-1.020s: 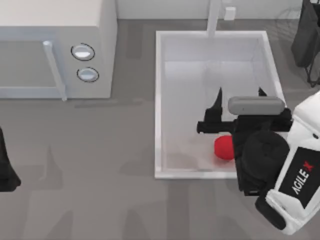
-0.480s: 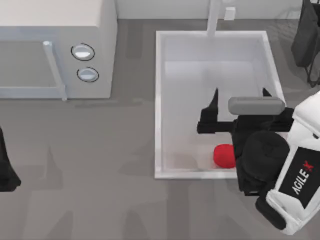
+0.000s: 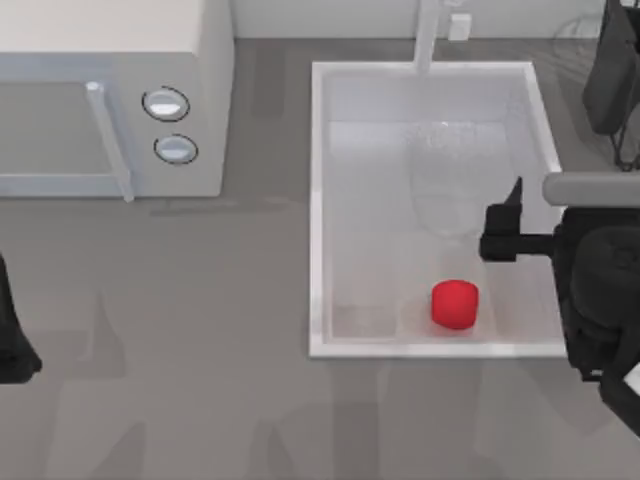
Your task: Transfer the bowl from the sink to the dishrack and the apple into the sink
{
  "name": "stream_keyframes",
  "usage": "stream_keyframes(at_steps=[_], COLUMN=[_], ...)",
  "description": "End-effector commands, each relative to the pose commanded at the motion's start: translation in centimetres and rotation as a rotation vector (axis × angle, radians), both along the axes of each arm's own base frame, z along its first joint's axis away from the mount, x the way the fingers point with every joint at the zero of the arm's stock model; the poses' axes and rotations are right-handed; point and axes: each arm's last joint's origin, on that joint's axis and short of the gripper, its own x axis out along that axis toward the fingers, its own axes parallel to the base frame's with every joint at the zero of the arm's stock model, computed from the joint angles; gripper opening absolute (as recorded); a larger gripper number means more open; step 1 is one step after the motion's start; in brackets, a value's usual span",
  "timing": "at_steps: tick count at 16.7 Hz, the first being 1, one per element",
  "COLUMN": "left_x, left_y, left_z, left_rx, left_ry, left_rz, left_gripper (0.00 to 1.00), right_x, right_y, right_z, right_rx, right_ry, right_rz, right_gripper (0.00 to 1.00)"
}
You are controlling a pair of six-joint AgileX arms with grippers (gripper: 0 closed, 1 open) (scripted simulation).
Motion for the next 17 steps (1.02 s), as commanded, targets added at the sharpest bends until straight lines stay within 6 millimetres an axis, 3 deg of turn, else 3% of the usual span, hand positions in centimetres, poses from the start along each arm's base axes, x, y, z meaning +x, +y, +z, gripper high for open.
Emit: stream_keyframes(at_steps=[3, 6, 11, 14, 17], left_x=[0.0, 0.0, 0.0, 0.0, 0.0], left_y=[0.0, 0.0, 0.0, 0.0, 0.0], left_z=[0.0, 0.0, 0.0, 0.0, 0.0], left_rx=[0.0, 0.0, 0.0, 0.0, 0.0], left_ry=[0.0, 0.0, 0.0, 0.0, 0.0], left_rz=[0.0, 0.0, 0.0, 0.0, 0.0], left_gripper=[1.0, 1.0, 1.0, 1.0, 1.0], right_x=[-1.1, -3.0, -9.3, -13.3, -15.4], right_y=[-1.9, -3.7, -6.8, -8.7, -10.0], right_z=[2.5, 6.6, 14.6, 15.0, 12.6], right_rx=[0.027, 0.099, 0.194, 0.18, 0.141], right_ry=[0.038, -0.036, -0.326, -0.376, -0.317], right_rz=[0.038, 0.095, 0.201, 0.241, 0.238], right_gripper=[1.0, 1.0, 1.0, 1.0, 1.0])
